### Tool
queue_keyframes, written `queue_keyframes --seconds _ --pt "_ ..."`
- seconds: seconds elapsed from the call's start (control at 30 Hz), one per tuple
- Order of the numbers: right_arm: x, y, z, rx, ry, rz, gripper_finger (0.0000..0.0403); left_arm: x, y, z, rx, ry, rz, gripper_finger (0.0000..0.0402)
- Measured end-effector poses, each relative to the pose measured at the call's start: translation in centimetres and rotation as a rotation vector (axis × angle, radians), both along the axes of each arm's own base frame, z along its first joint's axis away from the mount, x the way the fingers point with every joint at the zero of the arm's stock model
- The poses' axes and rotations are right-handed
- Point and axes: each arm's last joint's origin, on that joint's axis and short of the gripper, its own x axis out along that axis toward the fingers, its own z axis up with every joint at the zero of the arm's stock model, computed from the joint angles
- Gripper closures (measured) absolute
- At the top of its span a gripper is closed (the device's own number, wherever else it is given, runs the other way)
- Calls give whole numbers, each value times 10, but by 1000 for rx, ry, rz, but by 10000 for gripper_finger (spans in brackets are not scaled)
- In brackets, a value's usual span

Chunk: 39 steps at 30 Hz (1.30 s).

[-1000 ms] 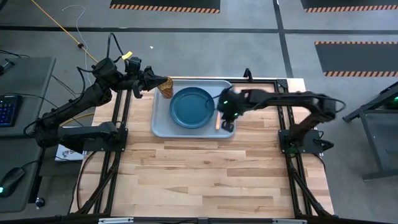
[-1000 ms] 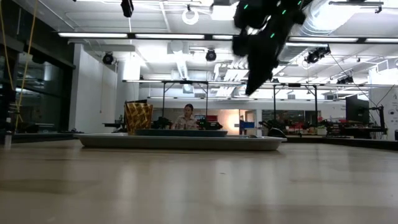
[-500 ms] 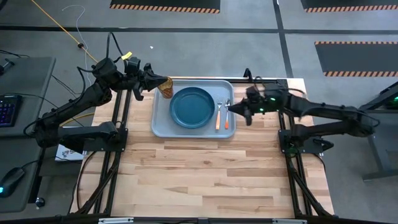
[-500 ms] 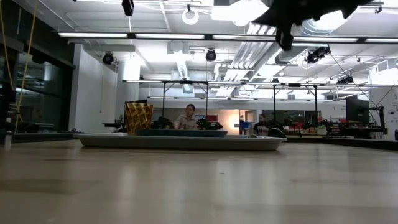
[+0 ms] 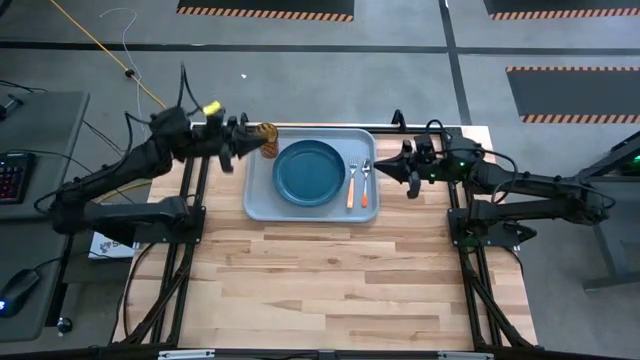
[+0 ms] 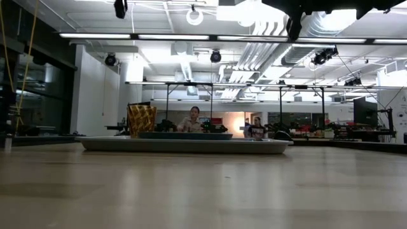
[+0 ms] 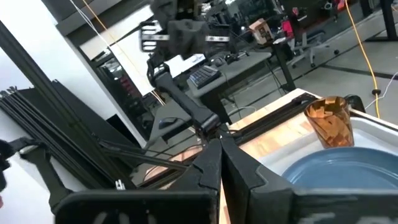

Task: Pick and place plate/cup/fork/spoon on tray
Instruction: Return to Home Position

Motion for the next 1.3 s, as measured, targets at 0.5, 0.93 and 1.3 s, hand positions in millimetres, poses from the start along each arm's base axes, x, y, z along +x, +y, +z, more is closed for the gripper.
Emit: queue_keyframes --seconds 0.5,0.93,1.3 --pt "0 0 -1 3 11 1 403 -13 -53 -37 116 -95 67 401" --pt "0 1 -1 3 11 21 403 -44 -55 -44 123 -32 52 401" --pt "0 0 -1 4 11 8 403 -50 -67 -122 52 -272 -8 401"
